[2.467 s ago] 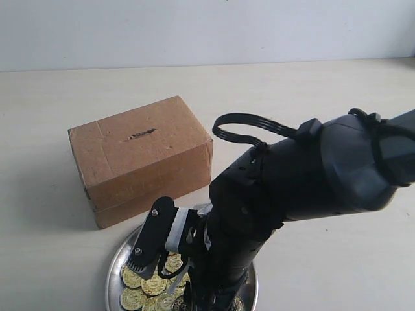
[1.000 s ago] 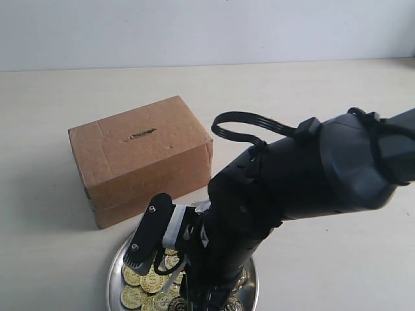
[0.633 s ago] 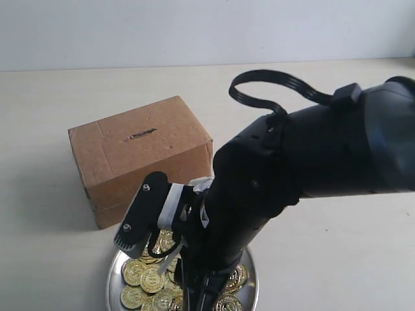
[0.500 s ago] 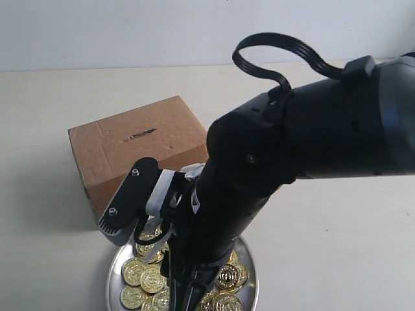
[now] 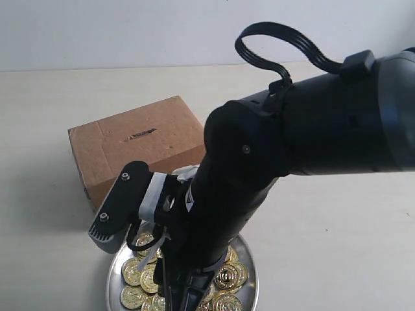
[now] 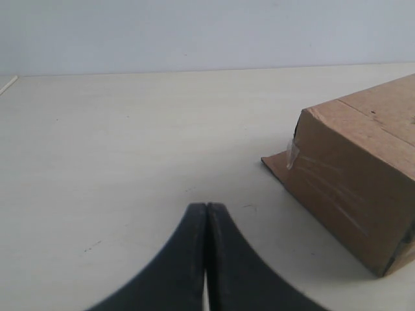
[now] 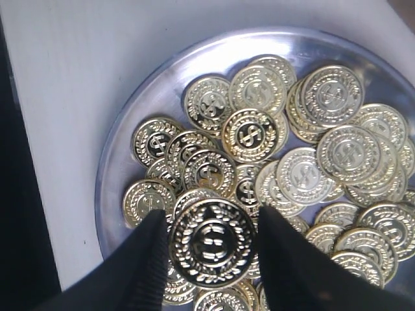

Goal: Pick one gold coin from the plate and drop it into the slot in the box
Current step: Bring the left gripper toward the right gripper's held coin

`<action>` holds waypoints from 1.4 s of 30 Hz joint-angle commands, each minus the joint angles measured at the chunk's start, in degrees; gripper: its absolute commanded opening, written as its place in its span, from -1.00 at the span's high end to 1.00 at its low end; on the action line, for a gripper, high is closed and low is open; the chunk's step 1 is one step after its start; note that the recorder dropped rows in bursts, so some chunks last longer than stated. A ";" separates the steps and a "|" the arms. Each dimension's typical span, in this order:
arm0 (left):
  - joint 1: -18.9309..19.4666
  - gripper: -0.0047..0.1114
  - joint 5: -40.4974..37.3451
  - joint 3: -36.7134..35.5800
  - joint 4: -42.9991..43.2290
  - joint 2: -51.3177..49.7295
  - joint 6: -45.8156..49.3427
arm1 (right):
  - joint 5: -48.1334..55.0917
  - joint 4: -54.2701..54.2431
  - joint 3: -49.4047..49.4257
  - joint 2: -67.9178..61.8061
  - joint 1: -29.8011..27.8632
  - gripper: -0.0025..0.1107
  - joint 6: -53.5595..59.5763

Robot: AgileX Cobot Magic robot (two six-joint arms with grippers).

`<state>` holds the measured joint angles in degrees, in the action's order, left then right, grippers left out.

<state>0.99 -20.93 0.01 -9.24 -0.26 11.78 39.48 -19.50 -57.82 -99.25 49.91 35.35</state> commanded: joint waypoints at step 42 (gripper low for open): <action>-0.44 0.92 -30.90 22.65 -55.09 -57.89 19.01 | -0.23 1.53 -6.11 5.37 0.08 0.54 15.71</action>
<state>0.99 -48.40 21.37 -63.47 -54.51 28.28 39.29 -18.32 -63.34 -94.23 49.91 50.84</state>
